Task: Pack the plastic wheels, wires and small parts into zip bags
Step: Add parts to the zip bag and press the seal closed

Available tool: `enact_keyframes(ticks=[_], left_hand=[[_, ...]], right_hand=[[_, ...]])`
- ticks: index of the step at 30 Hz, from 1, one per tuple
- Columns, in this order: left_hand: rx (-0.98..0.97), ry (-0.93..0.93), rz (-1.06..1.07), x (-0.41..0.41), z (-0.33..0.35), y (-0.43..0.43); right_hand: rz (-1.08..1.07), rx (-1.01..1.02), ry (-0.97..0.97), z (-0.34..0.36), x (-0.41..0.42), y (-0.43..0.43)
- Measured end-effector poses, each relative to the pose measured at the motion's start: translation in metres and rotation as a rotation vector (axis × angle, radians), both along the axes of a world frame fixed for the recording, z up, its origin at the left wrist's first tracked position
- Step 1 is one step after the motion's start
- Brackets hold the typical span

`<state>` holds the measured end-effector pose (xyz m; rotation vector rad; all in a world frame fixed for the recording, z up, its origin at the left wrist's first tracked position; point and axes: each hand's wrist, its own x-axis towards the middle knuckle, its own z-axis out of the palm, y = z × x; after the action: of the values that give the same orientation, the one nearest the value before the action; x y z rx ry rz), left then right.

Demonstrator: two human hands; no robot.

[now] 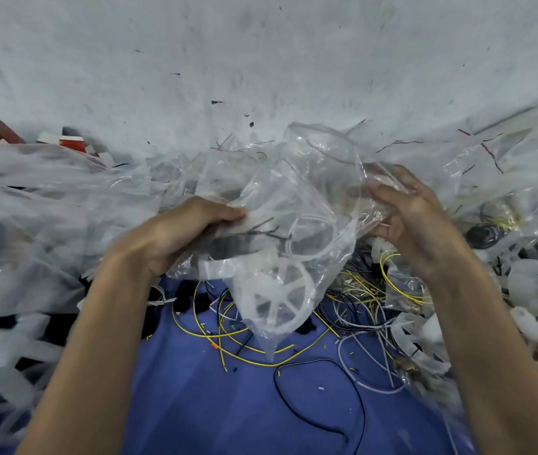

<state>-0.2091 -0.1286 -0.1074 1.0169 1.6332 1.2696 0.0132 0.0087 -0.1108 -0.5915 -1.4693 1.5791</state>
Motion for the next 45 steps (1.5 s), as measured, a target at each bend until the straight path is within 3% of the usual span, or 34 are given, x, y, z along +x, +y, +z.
enact_keyframes(ticks=[5,8,11,14,17,20,25,27,29,33,36,40,43,45], left_hand=[[0.023,0.261,-0.001,-0.009,-0.004,-0.003],[-0.035,0.47,-0.12,-0.024,-0.008,-0.008],[-0.254,0.595,-0.378,-0.042,-0.011,-0.021],[-0.468,0.62,-0.515,-0.053,-0.021,-0.025],[-0.554,0.904,-0.543,-0.054,-0.036,-0.013],[-0.578,0.882,-0.525,-0.051,-0.046,0.0],[-0.506,0.882,-0.452,-0.043,-0.044,0.01],[-0.469,0.87,-0.438,-0.042,-0.043,0.01],[-0.422,0.861,-0.425,-0.04,-0.04,0.011],[-0.23,0.89,-0.341,-0.028,-0.031,0.014],[-0.03,0.764,-0.334,-0.008,-0.024,0.016],[0.227,0.319,-0.27,0.031,-0.025,0.026],[0.267,-0.04,-0.327,0.055,-0.029,0.036],[0.275,-0.115,-0.366,0.067,-0.032,0.041]], right_hand=[[-0.008,0.154,-0.243,-0.001,0.016,0.007],[0.206,0.253,-0.444,-0.001,0.029,0.008],[0.403,0.278,-0.673,-0.002,0.04,0.01],[0.217,0.418,-0.876,-0.011,0.046,0.025],[-0.001,0.515,-1.06,-0.022,0.053,0.043],[-0.137,0.496,-1.226,-0.035,0.054,0.054],[-0.02,0.502,-1.571,-0.064,0.033,0.05],[-0.027,0.541,-1.533,-0.062,0.033,0.047],[-0.105,0.585,-1.356,-0.048,0.042,0.049],[-0.392,0.549,-0.692,-0.006,0.057,0.039],[-0.242,0.367,-0.304,0.008,0.056,0.025],[-0.01,0.333,-0.261,0.007,0.045,0.013],[0.06,0.299,-0.273,0.004,0.034,0.009],[0.061,0.288,-0.336,0.002,0.026,0.008]])
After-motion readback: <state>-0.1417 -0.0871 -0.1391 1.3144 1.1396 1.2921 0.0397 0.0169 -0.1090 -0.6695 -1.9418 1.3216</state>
